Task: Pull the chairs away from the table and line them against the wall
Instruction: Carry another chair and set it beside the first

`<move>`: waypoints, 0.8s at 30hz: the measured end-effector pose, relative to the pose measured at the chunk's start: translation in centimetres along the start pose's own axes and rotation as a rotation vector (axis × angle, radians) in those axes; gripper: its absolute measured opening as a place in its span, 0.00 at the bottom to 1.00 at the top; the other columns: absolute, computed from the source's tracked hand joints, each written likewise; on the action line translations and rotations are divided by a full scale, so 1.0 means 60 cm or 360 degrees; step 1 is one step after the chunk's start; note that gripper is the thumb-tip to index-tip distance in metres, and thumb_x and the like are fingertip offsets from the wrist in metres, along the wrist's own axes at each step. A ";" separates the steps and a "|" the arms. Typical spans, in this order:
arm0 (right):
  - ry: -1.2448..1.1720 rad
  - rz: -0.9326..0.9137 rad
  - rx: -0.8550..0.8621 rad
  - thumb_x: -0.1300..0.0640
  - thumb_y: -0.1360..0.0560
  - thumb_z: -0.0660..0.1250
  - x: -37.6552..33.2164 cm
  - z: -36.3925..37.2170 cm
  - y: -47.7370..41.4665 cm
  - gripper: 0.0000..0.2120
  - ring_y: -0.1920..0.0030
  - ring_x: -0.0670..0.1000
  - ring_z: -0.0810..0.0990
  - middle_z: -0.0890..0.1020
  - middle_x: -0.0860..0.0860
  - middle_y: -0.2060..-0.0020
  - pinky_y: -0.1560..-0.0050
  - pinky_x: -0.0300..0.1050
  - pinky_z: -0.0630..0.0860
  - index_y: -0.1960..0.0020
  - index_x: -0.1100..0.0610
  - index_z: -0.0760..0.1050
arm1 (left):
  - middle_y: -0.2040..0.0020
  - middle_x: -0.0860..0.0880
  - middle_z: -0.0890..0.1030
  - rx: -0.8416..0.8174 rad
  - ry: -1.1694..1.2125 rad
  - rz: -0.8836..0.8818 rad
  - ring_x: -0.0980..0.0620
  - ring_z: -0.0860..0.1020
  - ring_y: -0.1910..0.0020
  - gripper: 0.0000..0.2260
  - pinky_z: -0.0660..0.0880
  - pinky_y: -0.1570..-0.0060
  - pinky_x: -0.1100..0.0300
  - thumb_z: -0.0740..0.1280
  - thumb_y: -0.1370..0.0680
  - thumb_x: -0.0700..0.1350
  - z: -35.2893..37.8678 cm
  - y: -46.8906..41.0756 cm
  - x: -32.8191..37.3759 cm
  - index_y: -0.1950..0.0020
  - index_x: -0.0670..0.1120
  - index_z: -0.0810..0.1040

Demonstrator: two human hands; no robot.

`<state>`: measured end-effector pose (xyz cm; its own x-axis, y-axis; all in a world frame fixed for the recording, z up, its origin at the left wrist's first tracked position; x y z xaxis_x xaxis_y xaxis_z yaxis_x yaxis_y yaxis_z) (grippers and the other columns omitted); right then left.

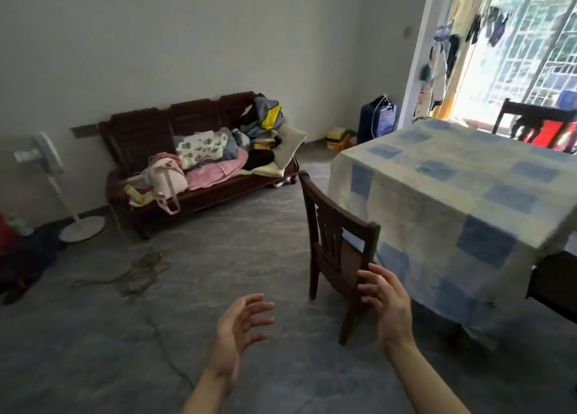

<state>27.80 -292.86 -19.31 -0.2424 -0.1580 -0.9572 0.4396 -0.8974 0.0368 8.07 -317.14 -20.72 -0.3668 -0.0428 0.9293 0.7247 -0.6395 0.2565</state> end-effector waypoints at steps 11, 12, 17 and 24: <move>0.0039 -0.0151 0.0588 0.61 0.17 0.62 0.004 -0.015 -0.363 0.11 0.50 0.47 0.83 0.84 0.55 0.44 0.50 0.47 0.74 0.43 0.49 0.80 | 0.44 0.43 0.85 -0.0139 -0.0166 0.0247 0.48 0.83 0.52 0.18 0.76 0.56 0.56 0.52 0.14 0.49 0.130 -0.497 0.194 0.37 0.43 0.78; 0.0058 -0.0159 0.0639 0.61 0.17 0.62 0.010 -0.018 -0.384 0.11 0.49 0.48 0.82 0.84 0.55 0.44 0.48 0.49 0.73 0.44 0.49 0.80 | 0.44 0.44 0.85 -0.0170 -0.0185 0.0250 0.48 0.83 0.51 0.18 0.76 0.56 0.56 0.52 0.14 0.49 0.142 -0.542 0.196 0.37 0.43 0.77; 0.0179 -0.0200 0.0856 0.63 0.16 0.60 0.047 -0.029 -0.460 0.11 0.40 0.57 0.79 0.82 0.61 0.40 0.36 0.57 0.72 0.39 0.57 0.79 | 0.41 0.43 0.84 -0.0390 -0.0263 0.0330 0.48 0.82 0.45 0.17 0.74 0.48 0.53 0.55 0.15 0.52 0.209 -0.763 0.190 0.39 0.47 0.79; 0.0323 -0.0226 0.1194 0.67 0.17 0.60 0.088 -0.010 -0.503 0.12 0.38 0.62 0.79 0.82 0.67 0.40 0.35 0.52 0.73 0.38 0.70 0.78 | 0.40 0.48 0.83 -0.0664 -0.0289 0.0357 0.59 0.81 0.43 0.13 0.71 0.41 0.55 0.57 0.17 0.51 0.265 -1.021 0.175 0.46 0.53 0.82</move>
<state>13.77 -266.34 -25.66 -0.0585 -0.0074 -0.9983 -0.3022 -0.9529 0.0248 -30.91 -266.21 -22.44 -0.0944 -0.1040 0.9901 0.4658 -0.8836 -0.0484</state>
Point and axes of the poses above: each hand's wrist, its own y-axis away from the middle knuckle, its own z-axis out of the palm, x = y × z, the point moved 8 cm from there along -y, towards the middle knuckle
